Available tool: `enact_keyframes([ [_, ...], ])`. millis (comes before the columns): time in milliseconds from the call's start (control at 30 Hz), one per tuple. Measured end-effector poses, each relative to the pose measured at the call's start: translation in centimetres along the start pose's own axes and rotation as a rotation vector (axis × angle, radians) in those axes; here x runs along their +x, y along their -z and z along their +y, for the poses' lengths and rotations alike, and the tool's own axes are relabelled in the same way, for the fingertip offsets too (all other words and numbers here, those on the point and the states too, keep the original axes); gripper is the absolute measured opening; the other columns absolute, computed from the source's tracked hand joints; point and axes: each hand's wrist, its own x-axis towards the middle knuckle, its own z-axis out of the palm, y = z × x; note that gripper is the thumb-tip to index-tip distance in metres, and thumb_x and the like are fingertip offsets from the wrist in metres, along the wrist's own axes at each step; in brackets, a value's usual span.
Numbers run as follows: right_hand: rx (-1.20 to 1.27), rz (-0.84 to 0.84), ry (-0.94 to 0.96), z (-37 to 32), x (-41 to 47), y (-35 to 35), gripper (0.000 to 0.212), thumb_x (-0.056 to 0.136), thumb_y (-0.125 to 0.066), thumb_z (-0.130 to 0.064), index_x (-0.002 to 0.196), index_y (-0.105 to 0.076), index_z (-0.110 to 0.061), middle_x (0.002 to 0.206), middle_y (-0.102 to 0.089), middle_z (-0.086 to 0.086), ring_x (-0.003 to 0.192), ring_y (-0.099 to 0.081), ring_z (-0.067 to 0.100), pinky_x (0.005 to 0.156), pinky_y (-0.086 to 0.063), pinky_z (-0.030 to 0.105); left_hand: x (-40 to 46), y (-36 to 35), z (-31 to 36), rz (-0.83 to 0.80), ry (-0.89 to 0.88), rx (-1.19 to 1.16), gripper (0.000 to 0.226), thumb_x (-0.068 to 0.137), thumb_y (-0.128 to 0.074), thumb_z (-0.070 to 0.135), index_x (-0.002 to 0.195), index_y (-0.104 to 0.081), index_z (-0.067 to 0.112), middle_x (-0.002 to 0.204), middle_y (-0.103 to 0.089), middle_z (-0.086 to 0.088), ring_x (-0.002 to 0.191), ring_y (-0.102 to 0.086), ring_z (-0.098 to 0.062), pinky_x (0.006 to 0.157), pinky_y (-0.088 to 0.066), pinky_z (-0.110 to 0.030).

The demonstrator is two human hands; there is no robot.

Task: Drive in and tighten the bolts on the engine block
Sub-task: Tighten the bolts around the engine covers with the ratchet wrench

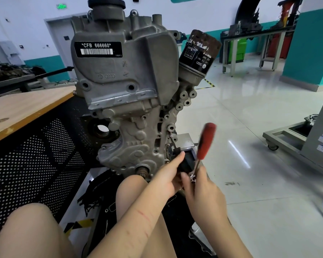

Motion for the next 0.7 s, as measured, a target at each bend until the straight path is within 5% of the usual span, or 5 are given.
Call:
enact_keyframes([
  [100,0.353,0.003,-0.22,0.2,0.5,-0.2,0.024,0.094,-0.038,-0.041,0.089,-0.039,-0.018,0.07,-0.058,-0.003,0.069,-0.06,0.028,0.06,-0.045,0.036,0.0,0.1,-0.3,-0.042,-0.009,0.022,0.017,0.088,-0.059,0.03,0.083,-0.062,0.013,0.065,-0.066,0.0,0.062,-0.06,-0.013,0.056,-0.048,-0.023],
  [233,0.742,-0.019,-0.5,0.4,0.9,-0.3,0.024,0.095,-0.041,-0.037,0.08,-0.047,-0.019,0.049,-0.054,-0.004,0.042,-0.052,0.015,0.045,-0.04,0.029,-0.1,0.0,-0.7,-0.079,-0.023,-0.017,0.02,0.092,-0.053,0.026,0.083,-0.062,0.011,0.064,-0.07,0.0,0.054,-0.064,-0.013,0.047,-0.045,-0.019],
  [433,0.493,0.028,-0.288,0.5,0.5,-0.2,0.019,0.093,-0.042,-0.04,0.095,-0.046,-0.022,0.071,-0.057,-0.01,0.07,-0.059,0.018,0.06,-0.042,0.031,0.1,0.0,-0.9,-0.058,-0.038,-0.038,0.018,0.089,-0.058,0.025,0.078,-0.062,0.011,0.062,-0.069,-0.001,0.051,-0.065,-0.011,0.047,-0.052,-0.018],
  [567,0.029,0.03,-0.001,0.7,0.0,0.5,0.041,0.09,-0.048,-0.045,0.129,-0.045,-0.032,0.078,-0.055,-0.008,0.071,-0.059,0.02,0.054,-0.035,0.028,0.5,-0.3,-0.9,0.02,-0.042,-0.005,0.02,0.087,-0.062,0.024,0.073,-0.059,0.01,0.061,-0.062,-0.002,0.045,-0.058,-0.01,0.051,-0.047,-0.019],
  [700,-0.045,-0.006,0.085,0.5,-0.1,0.7,0.053,0.086,-0.055,-0.045,0.136,-0.041,-0.035,0.094,-0.058,-0.009,0.078,-0.061,0.018,0.054,-0.035,0.027,0.9,-0.4,-0.8,0.16,-0.155,0.132,0.018,0.082,-0.068,0.024,0.084,-0.057,0.01,0.078,-0.058,-0.007,0.063,-0.053,-0.018,0.062,-0.042,-0.026],
])
